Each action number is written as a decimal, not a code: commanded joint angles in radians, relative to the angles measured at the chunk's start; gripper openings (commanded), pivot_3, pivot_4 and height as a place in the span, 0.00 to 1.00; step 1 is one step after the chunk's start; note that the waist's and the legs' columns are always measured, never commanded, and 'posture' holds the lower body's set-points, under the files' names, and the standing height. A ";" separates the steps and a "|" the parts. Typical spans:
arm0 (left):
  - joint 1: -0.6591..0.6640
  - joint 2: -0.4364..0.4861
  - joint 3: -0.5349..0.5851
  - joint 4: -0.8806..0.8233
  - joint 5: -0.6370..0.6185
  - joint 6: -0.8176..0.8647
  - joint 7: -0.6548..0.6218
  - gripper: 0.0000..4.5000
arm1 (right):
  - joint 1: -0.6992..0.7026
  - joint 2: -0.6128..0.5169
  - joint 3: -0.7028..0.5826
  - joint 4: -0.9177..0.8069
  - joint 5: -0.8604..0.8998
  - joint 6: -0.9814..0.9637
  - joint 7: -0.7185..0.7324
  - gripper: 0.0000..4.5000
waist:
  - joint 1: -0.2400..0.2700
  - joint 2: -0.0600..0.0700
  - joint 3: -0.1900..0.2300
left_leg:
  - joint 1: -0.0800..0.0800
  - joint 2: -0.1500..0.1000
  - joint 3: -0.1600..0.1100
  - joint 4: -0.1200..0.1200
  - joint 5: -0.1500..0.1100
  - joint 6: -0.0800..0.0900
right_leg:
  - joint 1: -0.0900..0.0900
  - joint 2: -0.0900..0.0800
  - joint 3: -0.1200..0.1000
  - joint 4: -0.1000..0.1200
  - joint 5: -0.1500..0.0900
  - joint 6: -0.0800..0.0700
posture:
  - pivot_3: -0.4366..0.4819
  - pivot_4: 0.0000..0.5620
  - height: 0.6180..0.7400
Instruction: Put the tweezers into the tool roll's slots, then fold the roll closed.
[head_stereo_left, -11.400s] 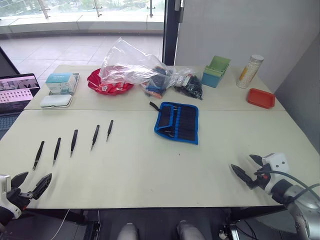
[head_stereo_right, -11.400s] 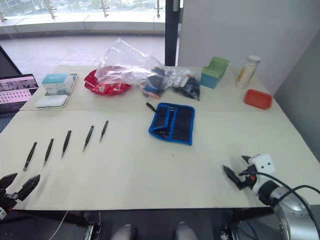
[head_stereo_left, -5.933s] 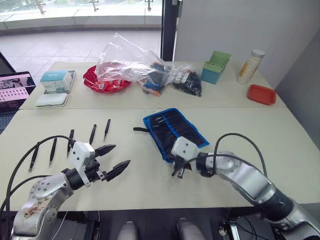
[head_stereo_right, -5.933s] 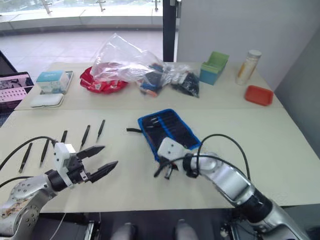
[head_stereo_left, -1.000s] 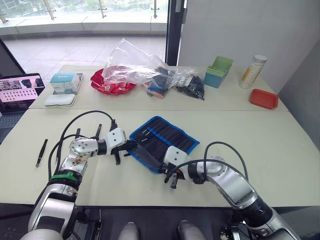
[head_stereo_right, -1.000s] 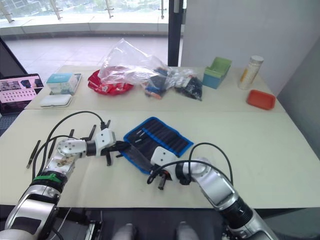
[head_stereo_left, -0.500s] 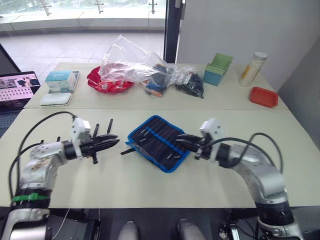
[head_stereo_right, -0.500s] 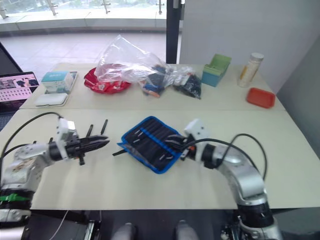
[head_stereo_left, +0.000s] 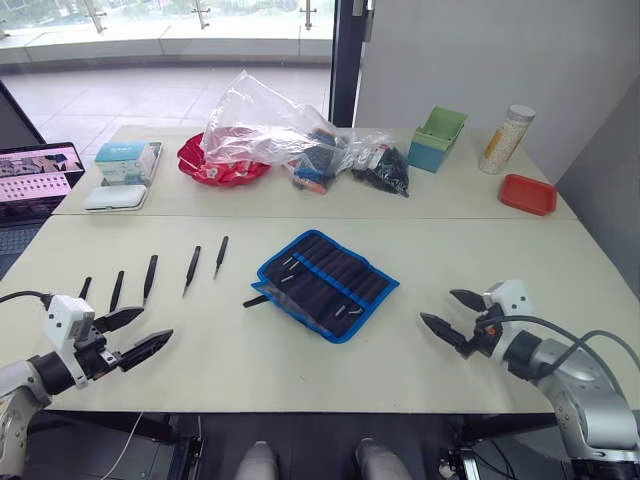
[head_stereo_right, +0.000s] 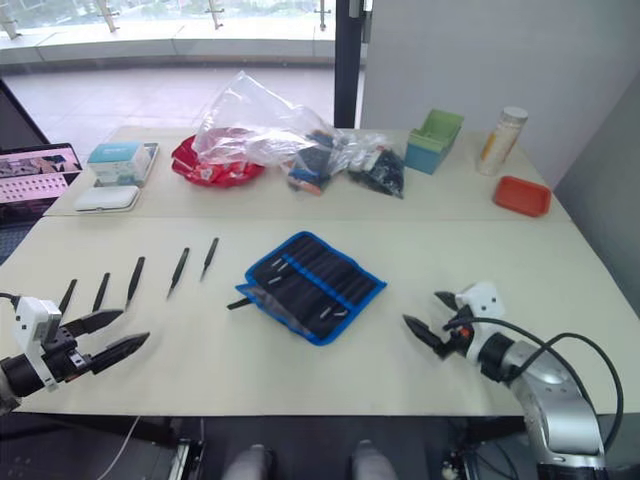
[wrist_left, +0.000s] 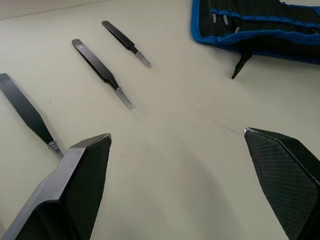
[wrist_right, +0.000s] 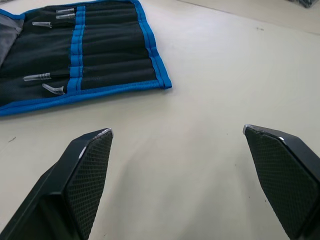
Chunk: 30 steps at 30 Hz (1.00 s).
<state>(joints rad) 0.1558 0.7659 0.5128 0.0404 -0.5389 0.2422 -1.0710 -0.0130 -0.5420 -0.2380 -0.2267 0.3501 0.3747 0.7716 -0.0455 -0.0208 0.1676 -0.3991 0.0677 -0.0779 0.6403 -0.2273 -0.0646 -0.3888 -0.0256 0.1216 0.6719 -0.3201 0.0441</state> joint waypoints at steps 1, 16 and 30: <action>0.021 -0.019 0.043 -0.048 -0.002 -0.031 0.042 1.00 | -0.033 0.001 0.006 -0.019 0.014 -0.022 -0.016 1.00 | 0.000 0.000 0.000 | 0.000 0.000 0.000 0.000 0.000 0.000 | 0.000 0.000 0.000 0.000 0.000 0.000 | 0.48 0.27 1.00; 0.248 -0.275 0.303 -0.219 -0.068 0.037 0.448 1.00 | -0.422 -0.063 0.318 -0.065 0.116 0.146 0.253 1.00 | 0.002 -0.002 0.000 | 0.000 -0.001 -0.001 -0.001 0.000 0.000 | 0.000 -0.001 0.000 0.001 0.000 0.000 | 0.48 0.27 1.00; 0.265 -0.280 0.303 -0.219 -0.067 0.091 0.563 1.00 | -0.471 -0.072 0.390 -0.034 0.102 0.115 0.349 1.00 | 0.001 -0.003 0.000 | 0.000 -0.001 -0.001 -0.001 0.000 0.000 | 0.000 -0.001 -0.001 -0.001 0.000 0.000 | 0.48 0.27 1.00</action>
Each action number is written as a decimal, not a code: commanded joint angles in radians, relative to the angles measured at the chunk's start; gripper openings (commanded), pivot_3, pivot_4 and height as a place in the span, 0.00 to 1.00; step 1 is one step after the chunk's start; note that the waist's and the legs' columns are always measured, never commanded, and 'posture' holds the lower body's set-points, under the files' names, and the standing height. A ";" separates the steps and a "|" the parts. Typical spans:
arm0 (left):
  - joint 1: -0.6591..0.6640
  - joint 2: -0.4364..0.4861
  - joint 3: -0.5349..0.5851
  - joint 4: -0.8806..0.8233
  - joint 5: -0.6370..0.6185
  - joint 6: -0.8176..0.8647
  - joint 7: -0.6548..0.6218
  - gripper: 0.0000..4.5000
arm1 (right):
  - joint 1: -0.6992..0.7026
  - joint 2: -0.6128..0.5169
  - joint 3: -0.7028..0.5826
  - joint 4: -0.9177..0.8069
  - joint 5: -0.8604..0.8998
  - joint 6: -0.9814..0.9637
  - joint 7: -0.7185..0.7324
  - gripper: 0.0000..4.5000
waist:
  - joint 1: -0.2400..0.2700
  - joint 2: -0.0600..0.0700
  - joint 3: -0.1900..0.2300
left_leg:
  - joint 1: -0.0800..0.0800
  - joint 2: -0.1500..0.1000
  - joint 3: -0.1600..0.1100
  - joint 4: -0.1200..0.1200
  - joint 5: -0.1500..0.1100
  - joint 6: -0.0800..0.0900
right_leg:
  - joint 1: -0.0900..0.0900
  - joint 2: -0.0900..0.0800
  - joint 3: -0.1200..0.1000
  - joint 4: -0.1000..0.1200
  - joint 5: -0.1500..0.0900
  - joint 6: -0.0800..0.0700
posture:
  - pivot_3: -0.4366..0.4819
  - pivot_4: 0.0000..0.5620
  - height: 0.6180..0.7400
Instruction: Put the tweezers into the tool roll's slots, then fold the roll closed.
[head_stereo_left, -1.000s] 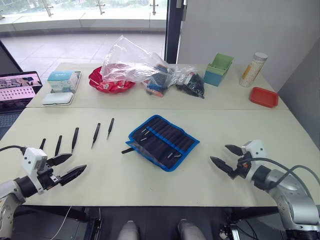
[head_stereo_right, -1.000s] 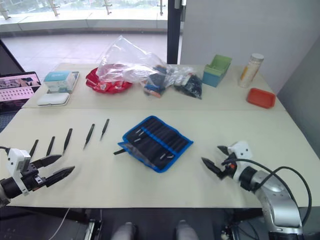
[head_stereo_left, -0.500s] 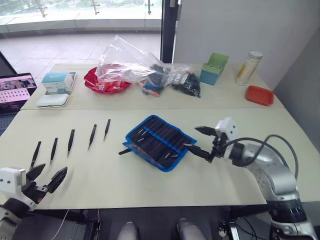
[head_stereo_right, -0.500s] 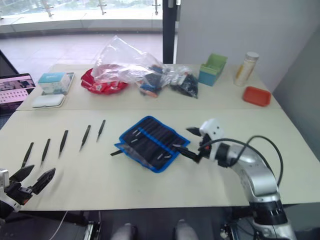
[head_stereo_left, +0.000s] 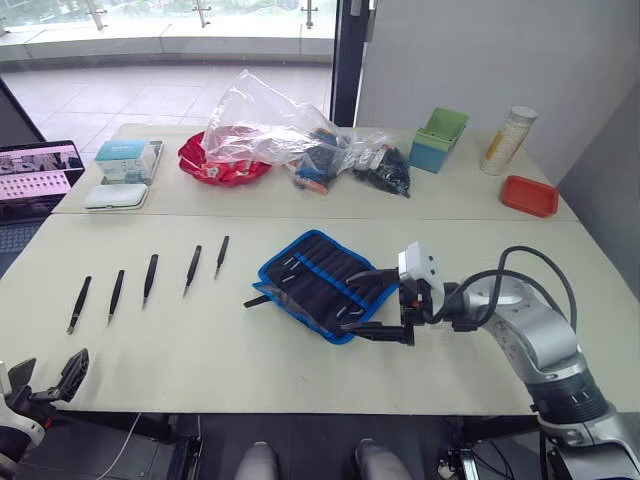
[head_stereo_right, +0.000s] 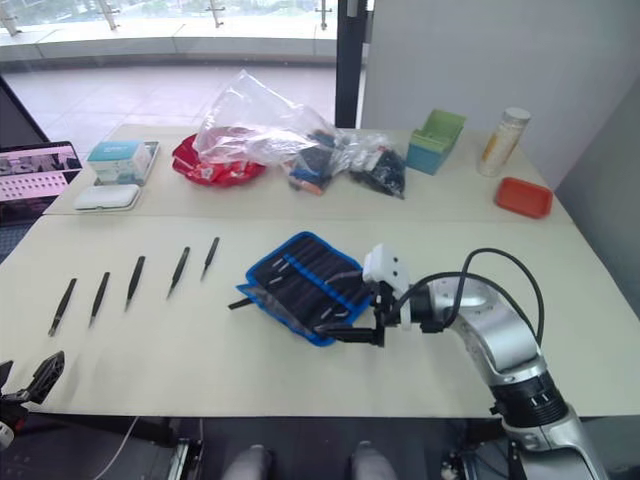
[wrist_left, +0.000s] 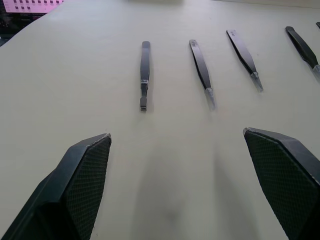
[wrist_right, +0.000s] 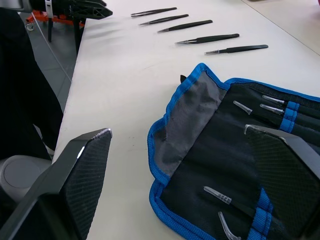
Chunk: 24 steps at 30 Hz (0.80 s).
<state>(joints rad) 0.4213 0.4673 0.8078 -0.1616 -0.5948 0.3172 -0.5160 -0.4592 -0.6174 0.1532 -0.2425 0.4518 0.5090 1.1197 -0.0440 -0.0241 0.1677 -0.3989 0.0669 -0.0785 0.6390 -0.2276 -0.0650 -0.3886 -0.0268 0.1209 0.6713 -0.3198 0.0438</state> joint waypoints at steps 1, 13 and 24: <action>-0.013 0.028 -0.002 -0.004 -0.001 0.019 0.011 1.00 | -0.025 0.004 -0.002 -0.018 0.000 -0.018 -0.003 1.00 | 0.000 0.000 0.000 | 0.000 0.000 0.000 0.000 0.000 0.000 | 0.000 0.000 0.000 0.000 0.000 0.000 | 0.48 0.27 1.00; -0.260 0.183 -0.108 0.333 0.116 0.002 -0.002 1.00 | -0.025 0.005 -0.024 -0.060 0.012 0.019 -0.063 1.00 | 0.000 0.000 0.000 | 0.000 0.000 0.000 0.000 0.000 0.000 | 0.000 0.000 0.000 0.001 0.000 0.000 | 0.48 0.27 1.00; -0.486 0.227 -0.245 0.706 0.208 -0.102 -0.086 0.65 | -0.025 0.000 -0.040 -0.092 0.025 0.048 -0.107 1.00 | 0.014 0.010 -0.001 | 0.002 -0.001 0.000 0.000 0.000 0.000 | 0.000 0.000 -0.001 0.006 0.000 0.000 | 0.48 0.27 1.00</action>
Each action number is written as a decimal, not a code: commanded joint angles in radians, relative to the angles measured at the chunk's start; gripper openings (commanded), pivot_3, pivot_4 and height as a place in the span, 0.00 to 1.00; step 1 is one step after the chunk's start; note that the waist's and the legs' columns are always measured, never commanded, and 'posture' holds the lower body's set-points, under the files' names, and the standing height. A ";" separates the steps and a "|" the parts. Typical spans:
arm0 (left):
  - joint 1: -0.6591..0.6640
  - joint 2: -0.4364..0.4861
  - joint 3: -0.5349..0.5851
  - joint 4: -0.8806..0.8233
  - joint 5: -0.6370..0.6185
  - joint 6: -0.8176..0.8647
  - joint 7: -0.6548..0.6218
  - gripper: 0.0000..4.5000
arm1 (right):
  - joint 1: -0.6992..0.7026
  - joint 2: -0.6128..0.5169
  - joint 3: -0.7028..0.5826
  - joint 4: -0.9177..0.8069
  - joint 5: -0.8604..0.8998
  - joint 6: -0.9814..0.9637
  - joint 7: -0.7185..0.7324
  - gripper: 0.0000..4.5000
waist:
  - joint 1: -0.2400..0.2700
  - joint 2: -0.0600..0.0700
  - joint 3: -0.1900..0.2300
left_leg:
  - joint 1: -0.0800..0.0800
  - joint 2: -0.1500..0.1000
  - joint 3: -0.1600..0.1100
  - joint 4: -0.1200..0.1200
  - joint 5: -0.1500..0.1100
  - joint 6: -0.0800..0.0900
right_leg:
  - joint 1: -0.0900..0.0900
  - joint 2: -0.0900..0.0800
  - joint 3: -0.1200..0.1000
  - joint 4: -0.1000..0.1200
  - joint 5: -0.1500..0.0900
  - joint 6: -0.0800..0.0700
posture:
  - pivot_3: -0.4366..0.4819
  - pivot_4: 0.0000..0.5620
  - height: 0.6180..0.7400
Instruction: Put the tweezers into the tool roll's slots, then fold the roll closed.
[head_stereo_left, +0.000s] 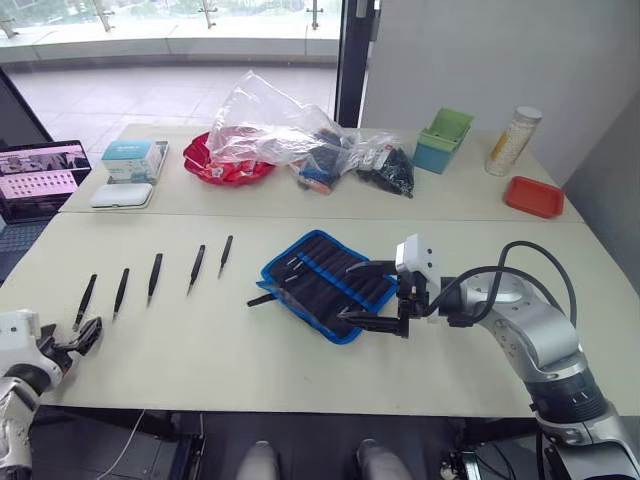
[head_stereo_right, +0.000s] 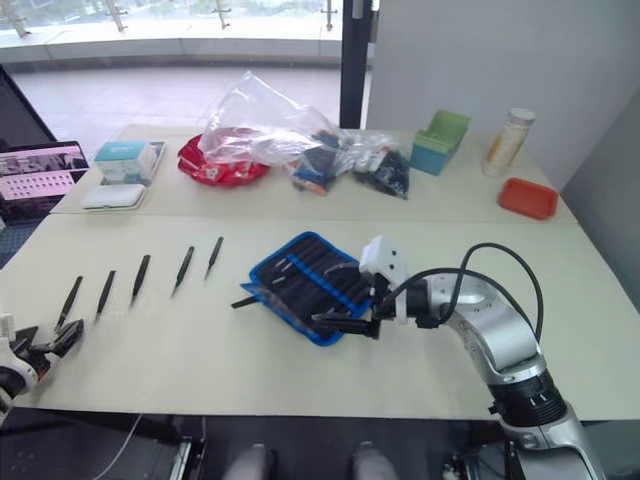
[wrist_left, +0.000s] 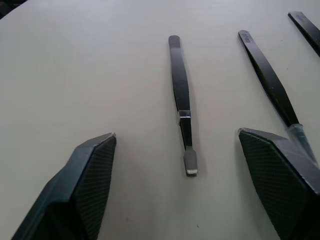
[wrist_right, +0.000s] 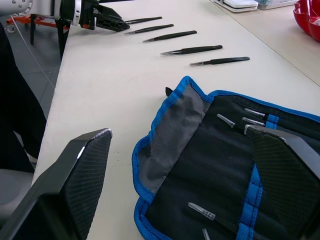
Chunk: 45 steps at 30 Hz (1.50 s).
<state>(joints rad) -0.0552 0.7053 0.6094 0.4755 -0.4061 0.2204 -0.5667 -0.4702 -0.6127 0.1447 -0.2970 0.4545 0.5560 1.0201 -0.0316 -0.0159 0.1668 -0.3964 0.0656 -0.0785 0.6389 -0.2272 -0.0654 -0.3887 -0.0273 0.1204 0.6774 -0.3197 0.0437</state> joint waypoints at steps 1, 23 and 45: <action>-0.019 -0.011 -0.052 0.086 0.023 -0.012 -0.042 0.60 | -0.014 -0.005 -0.032 -0.038 0.022 0.001 -0.008 1.00 | 0.003 0.002 0.000 | 0.000 0.000 0.000 0.000 0.000 0.000 | 0.000 0.000 0.000 0.000 0.000 0.000 | 0.48 0.27 1.00; 0.017 0.015 0.048 -0.233 -0.059 0.059 0.021 0.00 | 0.093 -0.007 -0.090 -0.009 -0.006 0.021 -0.127 0.60 | 0.013 -0.006 0.001 | -0.001 -0.002 -0.001 0.000 0.000 -0.001 | -0.001 -0.002 -0.001 0.002 0.000 0.000 | 0.48 0.27 1.00; -0.260 0.005 -0.439 -0.878 -0.439 0.778 0.123 0.00 | 0.174 0.137 0.005 0.284 -0.254 -0.096 -0.324 0.01 | -0.017 -0.008 0.001 | 0.000 -0.001 -0.001 0.000 0.001 -0.001 | 0.000 0.000 0.001 0.003 0.000 0.000 | 0.48 0.27 1.00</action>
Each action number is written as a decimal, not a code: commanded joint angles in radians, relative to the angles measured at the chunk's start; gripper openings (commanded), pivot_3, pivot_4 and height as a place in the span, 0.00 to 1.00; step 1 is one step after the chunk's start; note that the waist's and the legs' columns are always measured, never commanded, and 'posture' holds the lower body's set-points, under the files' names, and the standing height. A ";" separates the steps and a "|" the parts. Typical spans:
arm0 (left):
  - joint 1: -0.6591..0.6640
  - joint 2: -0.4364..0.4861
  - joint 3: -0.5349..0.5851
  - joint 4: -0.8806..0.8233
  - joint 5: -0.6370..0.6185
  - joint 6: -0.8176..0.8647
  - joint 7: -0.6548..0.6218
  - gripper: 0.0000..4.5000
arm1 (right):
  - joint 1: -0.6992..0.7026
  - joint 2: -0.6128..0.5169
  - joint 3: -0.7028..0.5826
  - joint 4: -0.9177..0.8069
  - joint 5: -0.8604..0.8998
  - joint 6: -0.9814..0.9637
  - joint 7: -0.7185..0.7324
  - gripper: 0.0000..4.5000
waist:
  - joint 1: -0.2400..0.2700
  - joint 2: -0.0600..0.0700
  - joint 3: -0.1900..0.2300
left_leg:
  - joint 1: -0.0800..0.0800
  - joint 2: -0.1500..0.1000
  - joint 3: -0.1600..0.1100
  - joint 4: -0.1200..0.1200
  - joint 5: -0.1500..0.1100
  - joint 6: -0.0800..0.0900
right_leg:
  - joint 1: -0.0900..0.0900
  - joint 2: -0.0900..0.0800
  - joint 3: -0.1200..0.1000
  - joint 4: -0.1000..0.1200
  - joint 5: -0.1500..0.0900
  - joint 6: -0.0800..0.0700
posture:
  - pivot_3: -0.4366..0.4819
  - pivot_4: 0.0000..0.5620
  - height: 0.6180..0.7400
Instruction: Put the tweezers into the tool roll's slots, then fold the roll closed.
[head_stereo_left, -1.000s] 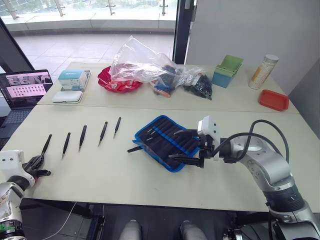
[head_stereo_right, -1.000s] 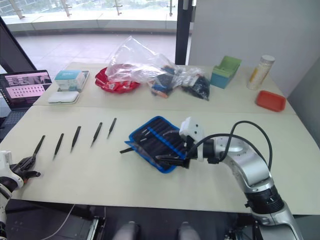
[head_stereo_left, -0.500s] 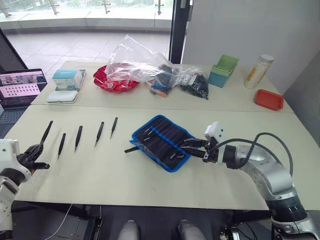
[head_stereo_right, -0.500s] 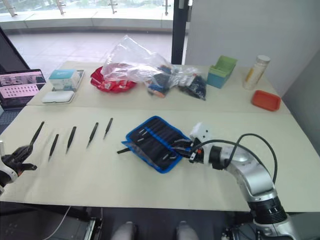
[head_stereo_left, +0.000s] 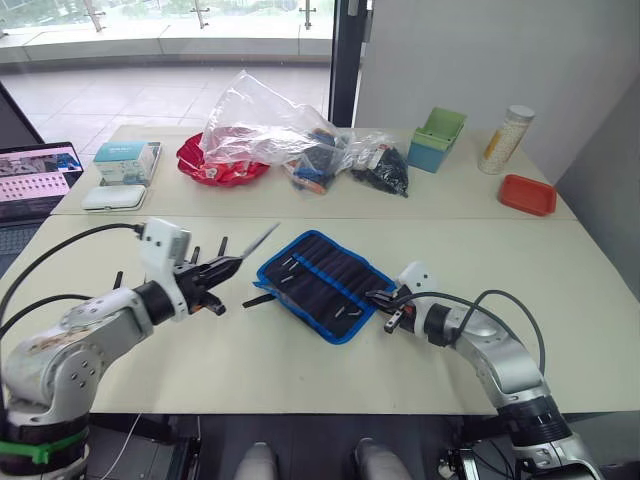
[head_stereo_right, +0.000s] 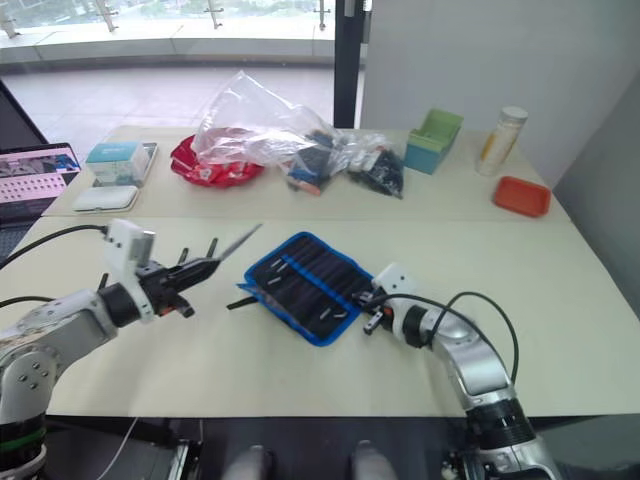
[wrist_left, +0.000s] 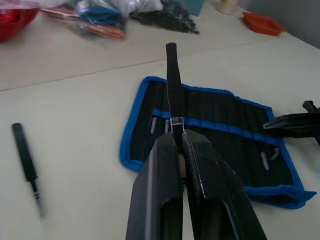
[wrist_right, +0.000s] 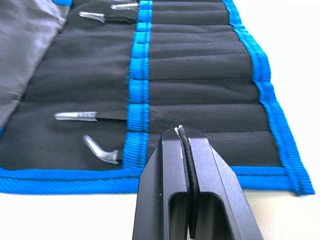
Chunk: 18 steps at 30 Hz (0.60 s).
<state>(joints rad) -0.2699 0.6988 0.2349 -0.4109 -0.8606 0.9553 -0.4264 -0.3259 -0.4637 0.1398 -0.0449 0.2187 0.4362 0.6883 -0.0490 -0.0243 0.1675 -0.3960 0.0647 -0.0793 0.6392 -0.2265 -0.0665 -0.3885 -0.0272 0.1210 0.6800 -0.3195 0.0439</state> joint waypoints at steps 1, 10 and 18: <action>-0.072 0.016 -0.107 0.026 0.028 0.064 -0.029 0.00 | 0.033 -0.009 0.010 0.029 -0.011 0.030 0.011 0.01 | 0.002 0.000 0.000 | 0.000 0.000 0.000 0.000 0.000 0.000 | 0.000 0.000 0.000 0.000 0.000 0.000 | 0.48 0.27 1.00; -0.239 0.042 -0.282 0.158 0.121 0.199 -0.091 0.00 | 0.045 0.013 0.019 -0.001 -0.016 0.041 -0.002 0.01 | 0.000 0.000 0.000 | 0.000 0.000 0.000 0.001 0.000 0.000 | 0.001 0.001 0.000 0.000 0.000 0.000 | 0.48 0.27 1.00; -0.292 0.040 -0.331 0.188 0.181 0.262 -0.108 0.00 | 0.050 0.020 0.026 -0.042 -0.017 0.059 -0.023 0.01 | 0.003 0.000 0.000 | 0.000 0.000 0.000 0.001 0.000 -0.001 | 0.001 0.001 0.000 -0.001 0.000 0.000 | 0.48 0.27 1.00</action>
<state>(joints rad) -0.5502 0.7322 -0.0826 -0.2199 -0.7023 1.2046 -0.5264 -0.2969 -0.4453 0.1437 -0.0919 0.2173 0.4626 0.6682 -0.0458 -0.0246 0.1673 -0.3957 0.0648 -0.0795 0.6398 -0.2261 -0.0672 -0.3874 -0.0263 0.1215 0.6792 -0.3195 0.0440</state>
